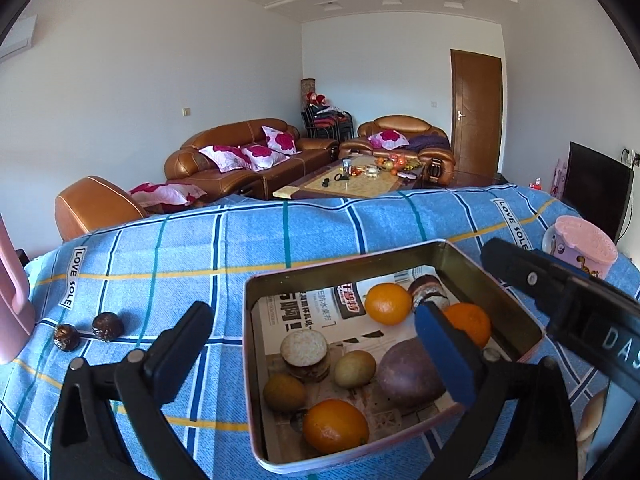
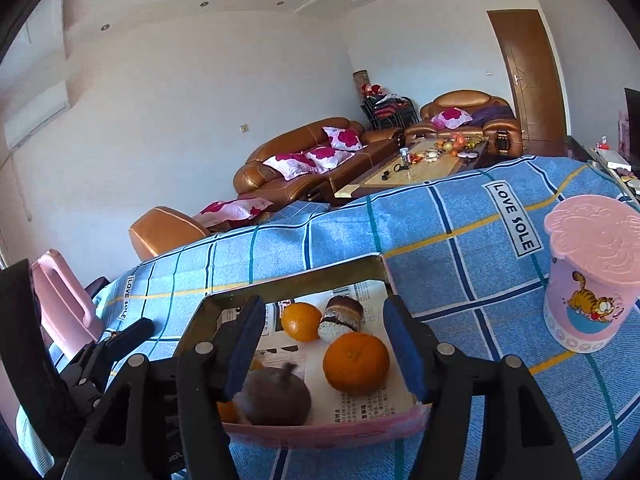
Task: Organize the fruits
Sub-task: 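Lower the orange and purple fruit into the tin and open both grippers, then withdraw both grippers from the tin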
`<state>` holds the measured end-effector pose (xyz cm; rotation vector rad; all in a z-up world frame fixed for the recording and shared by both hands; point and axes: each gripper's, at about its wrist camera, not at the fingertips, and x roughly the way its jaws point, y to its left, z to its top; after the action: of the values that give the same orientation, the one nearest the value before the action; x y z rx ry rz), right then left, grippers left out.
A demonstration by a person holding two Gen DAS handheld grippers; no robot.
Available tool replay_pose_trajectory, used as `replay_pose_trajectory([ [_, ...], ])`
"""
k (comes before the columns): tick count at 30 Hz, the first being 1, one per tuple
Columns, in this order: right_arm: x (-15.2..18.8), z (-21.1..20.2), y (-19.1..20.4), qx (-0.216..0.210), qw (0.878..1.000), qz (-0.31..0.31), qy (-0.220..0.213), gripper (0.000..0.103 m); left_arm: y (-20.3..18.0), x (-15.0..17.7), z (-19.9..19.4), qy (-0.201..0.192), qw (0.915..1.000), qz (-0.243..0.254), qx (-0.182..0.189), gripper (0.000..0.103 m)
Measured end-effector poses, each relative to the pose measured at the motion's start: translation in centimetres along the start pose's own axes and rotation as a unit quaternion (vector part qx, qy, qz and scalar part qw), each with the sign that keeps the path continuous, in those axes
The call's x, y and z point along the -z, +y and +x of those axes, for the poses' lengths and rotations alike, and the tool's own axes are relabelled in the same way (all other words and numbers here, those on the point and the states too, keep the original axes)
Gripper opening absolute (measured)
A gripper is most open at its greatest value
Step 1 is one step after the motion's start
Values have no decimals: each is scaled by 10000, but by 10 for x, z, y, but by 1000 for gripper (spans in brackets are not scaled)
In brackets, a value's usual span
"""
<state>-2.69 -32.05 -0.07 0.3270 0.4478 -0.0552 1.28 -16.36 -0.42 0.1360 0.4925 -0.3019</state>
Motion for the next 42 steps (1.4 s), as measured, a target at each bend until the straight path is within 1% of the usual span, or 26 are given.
replay_pose_trajectory([
  [2, -1, -5, 0, 181, 9996, -30, -201, 63, 1, -1, -3, -108, 9999, 30, -120, 103],
  [6, -2, -17, 6, 670, 9949, -327, -685, 64, 4, -4, -11, -468, 9976, 65, -513, 103],
  [8, -2, -23, 9, 892, 9903, -464, -958, 71, 6, -4, -12, -530, 9964, 71, -660, 103],
  [9, -2, -26, 9, 983, 9879, -491, -1097, 78, 7, -4, -11, -521, 9963, 57, -686, 103],
  [10, -2, -29, 9, 1068, 9853, -495, -1241, 82, 8, -4, -11, -499, 9965, 36, -677, 103],
  [12, -2, -34, 7, 1187, 9807, -488, -1475, 86, 9, -4, -10, -457, 9970, 14, -619, 103],
  [14, -2, -36, 6, 1234, 9785, -462, -1584, 88, 8, -3, -11, -455, 9970, 25, -631, 103],
  [17, -2, -31, 3, 1195, 9813, -406, -1450, 89, 8, -2, -11, -425, 9969, 19, -663, 103],
  [21, -2, -24, 2, 1222, 9846, -366, -1195, 89, 11, -1, -7, -253, 9969, -79, -736, 103],
  [24, -1, -26, 0, 1259, 9840, -294, -1224, 89, 17, 1, -8, -199, 9976, -161, -641, 103],
  [30, 4, -29, 2, 1411, 9823, -233, -1206, 89, 28, 7, -13, -179, 9973, -263, -661, 103],
  [35, 9, -34, 11, 1600, 9792, -267, -1219, 89, 41, 11, -16, -150, 9970, -315, -689, 103],
  [42, 17, -35, 30, 1656, 9790, -376, -1129, 89, 62, 15, -21, -90, 9966, -294, -769, 103],
])
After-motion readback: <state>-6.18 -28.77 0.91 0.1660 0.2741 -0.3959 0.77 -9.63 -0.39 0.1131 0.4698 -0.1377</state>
